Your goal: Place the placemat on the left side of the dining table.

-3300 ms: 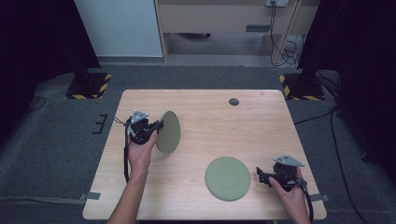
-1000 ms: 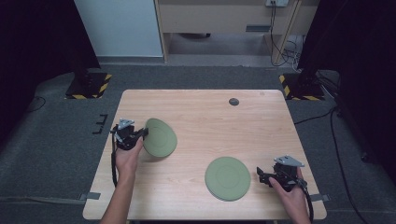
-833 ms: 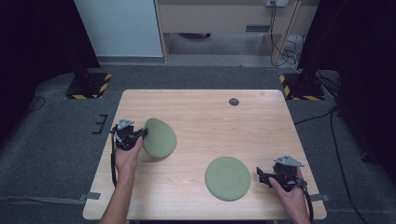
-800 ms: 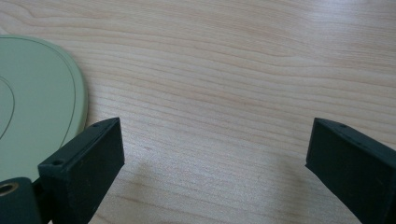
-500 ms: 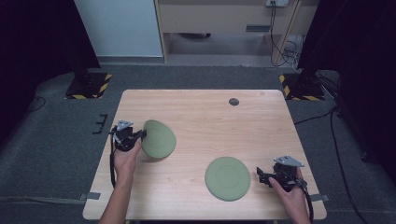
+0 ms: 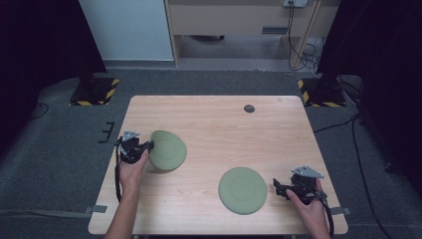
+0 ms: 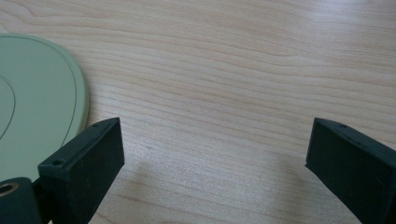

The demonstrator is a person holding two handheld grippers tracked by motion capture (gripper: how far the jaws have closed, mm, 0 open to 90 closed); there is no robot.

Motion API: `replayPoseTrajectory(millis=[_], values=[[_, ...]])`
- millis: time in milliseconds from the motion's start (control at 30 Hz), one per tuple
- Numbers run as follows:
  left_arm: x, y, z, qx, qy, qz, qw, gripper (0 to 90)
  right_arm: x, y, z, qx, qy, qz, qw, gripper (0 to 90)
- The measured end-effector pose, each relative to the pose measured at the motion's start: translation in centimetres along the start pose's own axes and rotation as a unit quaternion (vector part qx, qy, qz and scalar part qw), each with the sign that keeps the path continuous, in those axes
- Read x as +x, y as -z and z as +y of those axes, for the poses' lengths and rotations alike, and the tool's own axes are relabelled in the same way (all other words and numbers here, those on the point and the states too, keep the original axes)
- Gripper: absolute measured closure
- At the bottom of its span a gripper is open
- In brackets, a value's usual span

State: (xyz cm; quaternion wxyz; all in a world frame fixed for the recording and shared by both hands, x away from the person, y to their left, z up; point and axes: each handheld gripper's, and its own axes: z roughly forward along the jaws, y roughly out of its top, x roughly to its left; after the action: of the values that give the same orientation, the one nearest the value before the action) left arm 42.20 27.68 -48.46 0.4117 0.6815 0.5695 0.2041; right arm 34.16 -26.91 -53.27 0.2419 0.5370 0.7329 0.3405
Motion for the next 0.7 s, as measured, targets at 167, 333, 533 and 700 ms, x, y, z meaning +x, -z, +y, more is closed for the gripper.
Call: replayPoseTrajectory(millis=[167, 333, 533, 700], values=[[0.1, 0.0, -0.1, 0.003, 0.001, 0.002, 1.0000, 85.1, 0.0, 0.0, 0.0, -0.001, 0.000, 0.000, 1.0000, 4.5], [0.3, -0.1, -0.2, 0.007, 0.000, 0.004, 1.0000, 85.1, 0.0, 0.0, 0.0, -0.001, 0.000, 0.000, 1.0000, 4.5], [0.7, -0.2, -0.5, 0.010, 0.007, 0.008, 0.9999, 85.1, -0.1, 0.0, 0.0, -0.001, 0.000, 0.000, 1.0000, 4.5], [1.1, -0.1, -0.8, 0.011, 0.012, 0.011, 0.9998, 85.1, -0.1, 0.0, 0.0, -0.001, 0.000, 0.000, 1.0000, 4.5]])
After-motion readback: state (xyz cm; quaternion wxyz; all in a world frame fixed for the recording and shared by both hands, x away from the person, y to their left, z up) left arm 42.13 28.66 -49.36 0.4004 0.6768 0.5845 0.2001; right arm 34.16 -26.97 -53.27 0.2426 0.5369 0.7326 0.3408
